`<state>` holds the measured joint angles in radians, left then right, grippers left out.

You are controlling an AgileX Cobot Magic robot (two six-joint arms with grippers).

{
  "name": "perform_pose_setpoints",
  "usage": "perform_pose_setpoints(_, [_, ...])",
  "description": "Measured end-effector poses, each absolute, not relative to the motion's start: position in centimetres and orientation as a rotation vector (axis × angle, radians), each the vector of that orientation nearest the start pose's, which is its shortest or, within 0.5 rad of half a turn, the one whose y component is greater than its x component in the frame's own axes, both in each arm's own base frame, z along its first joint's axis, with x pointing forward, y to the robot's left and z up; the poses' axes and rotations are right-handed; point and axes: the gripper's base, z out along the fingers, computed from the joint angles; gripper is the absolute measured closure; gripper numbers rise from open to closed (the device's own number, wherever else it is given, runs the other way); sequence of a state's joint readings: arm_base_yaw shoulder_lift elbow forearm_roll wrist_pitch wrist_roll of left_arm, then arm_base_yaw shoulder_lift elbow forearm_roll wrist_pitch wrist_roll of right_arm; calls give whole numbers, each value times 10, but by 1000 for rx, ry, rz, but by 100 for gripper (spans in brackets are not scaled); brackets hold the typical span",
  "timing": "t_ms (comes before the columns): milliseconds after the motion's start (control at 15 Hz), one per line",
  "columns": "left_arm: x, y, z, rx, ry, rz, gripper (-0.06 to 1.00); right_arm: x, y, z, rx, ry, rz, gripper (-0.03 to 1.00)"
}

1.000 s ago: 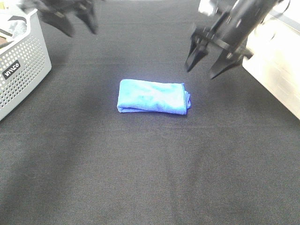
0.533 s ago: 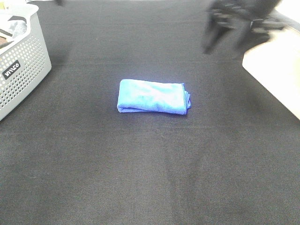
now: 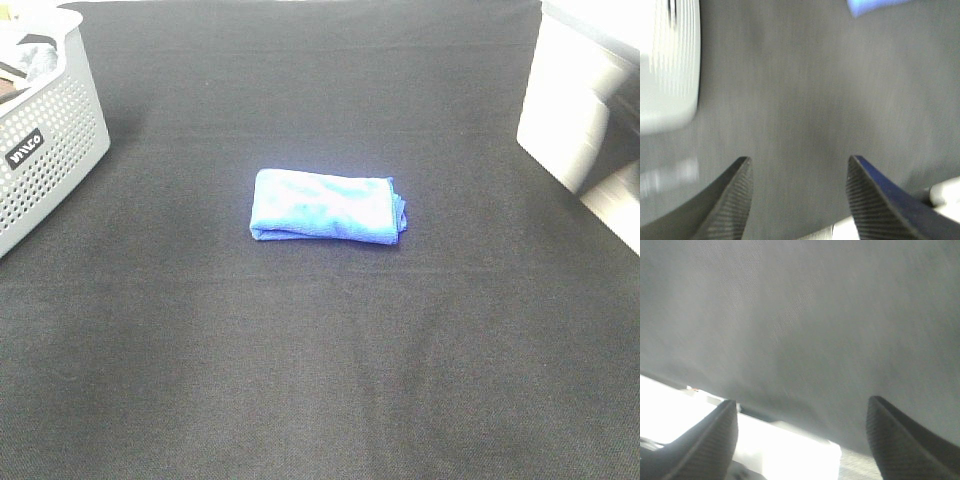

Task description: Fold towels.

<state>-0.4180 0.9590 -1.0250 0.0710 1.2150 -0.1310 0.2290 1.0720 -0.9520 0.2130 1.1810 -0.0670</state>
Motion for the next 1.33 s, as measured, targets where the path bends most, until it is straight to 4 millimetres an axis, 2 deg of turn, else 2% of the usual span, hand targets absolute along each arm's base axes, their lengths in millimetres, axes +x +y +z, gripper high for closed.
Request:
perform_pose_setpoints(200, [97, -36, 330, 383, 2571, -102, 40, 120, 42, 303, -358, 2695, 267, 28])
perform_pose_setpoints(333, [67, -23, 313, 402, 2486, -118, 40, 90, 31, 293, -364, 2619, 212, 28])
perform_pose_setpoints(467, [48, -15, 298, 444, 2399, -120, 40, 66, 21, 286, -366, 2534, 156, 28])
perform_pose_setpoints(667, [29, -9, 288, 529, 2261, -139, 40, 36, 11, 279, -354, 2390, 110, 28])
perform_pose_setpoints(867, [25, -14, 278, 594, 2189, -196, 40, 19, 7, 282, -353, 2272, 108, 28])
perform_pose_setpoints(1333, [24, -17, 277, 652, 2164, -222, 40, 21, 7, 277, -354, 2207, 105, 28])
